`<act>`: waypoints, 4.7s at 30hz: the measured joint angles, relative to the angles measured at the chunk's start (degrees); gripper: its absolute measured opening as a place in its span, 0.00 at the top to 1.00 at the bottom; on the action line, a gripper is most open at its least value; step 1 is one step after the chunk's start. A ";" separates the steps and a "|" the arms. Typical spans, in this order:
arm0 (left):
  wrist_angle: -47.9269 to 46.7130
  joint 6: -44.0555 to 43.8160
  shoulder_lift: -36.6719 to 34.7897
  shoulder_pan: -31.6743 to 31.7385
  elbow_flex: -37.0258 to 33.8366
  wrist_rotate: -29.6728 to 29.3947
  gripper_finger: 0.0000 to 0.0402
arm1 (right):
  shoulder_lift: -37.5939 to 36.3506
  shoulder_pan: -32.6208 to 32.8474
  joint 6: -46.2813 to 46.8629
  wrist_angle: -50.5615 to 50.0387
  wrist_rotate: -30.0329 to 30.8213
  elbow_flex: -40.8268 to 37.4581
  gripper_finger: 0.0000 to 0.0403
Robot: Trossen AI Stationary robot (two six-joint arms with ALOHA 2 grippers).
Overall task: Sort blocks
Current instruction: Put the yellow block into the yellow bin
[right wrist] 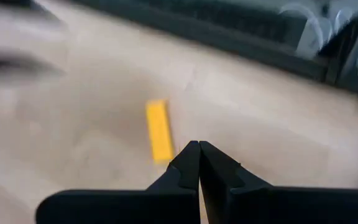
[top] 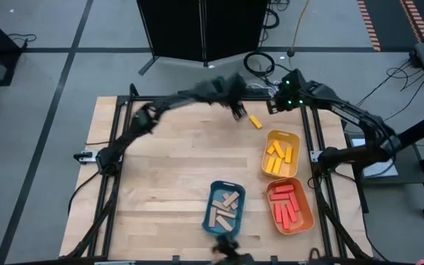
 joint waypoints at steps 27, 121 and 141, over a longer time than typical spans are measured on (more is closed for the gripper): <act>7.40 -17.43 -72.38 -3.52 -83.81 -6.83 0.51 | 30.59 14.90 0.93 13.29 0.44 4.07 1.00; 65.63 -12.25 -39.56 -11.98 -76.56 5.02 0.80 | -27.23 22.95 19.51 -20.01 12.33 13.84 1.00; 48.76 -29.81 -7.38 -16.94 -32.05 16.86 0.80 | -25.98 25.78 21.29 -18.34 9.76 13.82 1.00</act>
